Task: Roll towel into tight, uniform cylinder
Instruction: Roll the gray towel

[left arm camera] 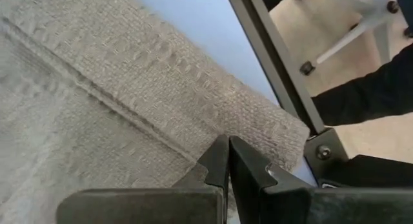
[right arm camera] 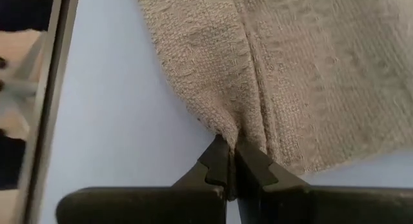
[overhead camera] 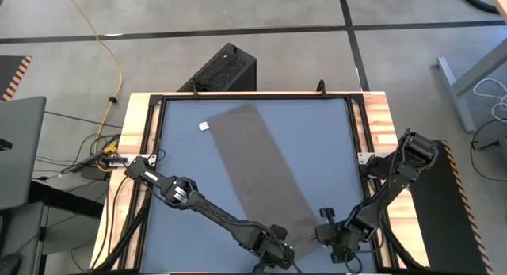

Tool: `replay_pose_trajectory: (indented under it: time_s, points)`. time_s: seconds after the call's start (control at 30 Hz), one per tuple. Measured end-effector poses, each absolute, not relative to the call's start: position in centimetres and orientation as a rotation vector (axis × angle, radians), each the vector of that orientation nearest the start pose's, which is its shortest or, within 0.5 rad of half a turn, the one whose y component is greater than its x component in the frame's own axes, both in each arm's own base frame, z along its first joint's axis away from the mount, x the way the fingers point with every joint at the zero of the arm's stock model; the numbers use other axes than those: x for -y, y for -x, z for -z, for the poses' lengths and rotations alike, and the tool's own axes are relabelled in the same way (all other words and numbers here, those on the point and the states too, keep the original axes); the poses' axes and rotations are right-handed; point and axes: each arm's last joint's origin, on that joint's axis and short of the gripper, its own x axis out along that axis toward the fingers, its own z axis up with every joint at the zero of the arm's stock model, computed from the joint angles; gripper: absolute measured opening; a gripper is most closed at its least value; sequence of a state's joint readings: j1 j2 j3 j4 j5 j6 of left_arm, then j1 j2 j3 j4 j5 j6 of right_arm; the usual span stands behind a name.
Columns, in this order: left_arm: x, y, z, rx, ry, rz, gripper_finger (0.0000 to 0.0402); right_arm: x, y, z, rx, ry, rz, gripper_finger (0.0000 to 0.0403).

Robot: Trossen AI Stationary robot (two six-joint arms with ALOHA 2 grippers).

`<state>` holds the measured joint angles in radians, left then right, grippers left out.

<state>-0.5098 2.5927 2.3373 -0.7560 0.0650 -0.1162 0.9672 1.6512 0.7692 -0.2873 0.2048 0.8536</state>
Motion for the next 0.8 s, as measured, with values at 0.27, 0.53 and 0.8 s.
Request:
replay_pose_trajectory:
  time_s: [0.27, 0.53, 0.8]
  points:
    - [27.0, -47.7, -14.7, -1.028, -0.127, 0.467, 0.0000, -21.7, -16.4, -14.9, -1.252, -0.289, -0.201, 0.0030]
    - [27.2, -47.7, -14.8, -1.021, -0.099, 0.452, 0.0000, -20.1, -17.7, -14.9, -1.367, -0.390, -0.173, 0.0029]
    - [27.3, -47.3, -17.7, -1.006, -0.095, 0.461, 0.0021, -18.9, -18.9, -15.0, -1.392, -0.444, -0.160, 0.0029]
